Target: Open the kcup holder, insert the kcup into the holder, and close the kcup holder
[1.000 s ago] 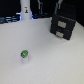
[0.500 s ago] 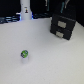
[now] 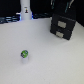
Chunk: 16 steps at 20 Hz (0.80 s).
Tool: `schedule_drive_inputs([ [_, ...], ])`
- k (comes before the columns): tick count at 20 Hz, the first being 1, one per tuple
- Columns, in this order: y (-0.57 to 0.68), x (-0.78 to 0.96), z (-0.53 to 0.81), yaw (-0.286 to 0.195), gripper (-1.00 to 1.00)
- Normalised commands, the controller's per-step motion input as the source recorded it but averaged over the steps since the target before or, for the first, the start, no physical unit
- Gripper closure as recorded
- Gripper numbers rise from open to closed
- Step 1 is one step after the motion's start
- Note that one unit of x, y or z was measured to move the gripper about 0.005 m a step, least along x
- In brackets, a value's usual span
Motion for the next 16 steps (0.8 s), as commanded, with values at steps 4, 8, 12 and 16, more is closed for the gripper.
schedule_drive_inputs([
  [4, 0.59, -0.32, -0.24, -0.162, -1.00],
  [8, 0.49, -0.19, -0.33, -0.154, -1.00],
  [12, 0.33, -0.05, -0.39, -0.124, -1.00],
  [16, 0.20, 0.03, -0.38, -0.058, -1.00],
])
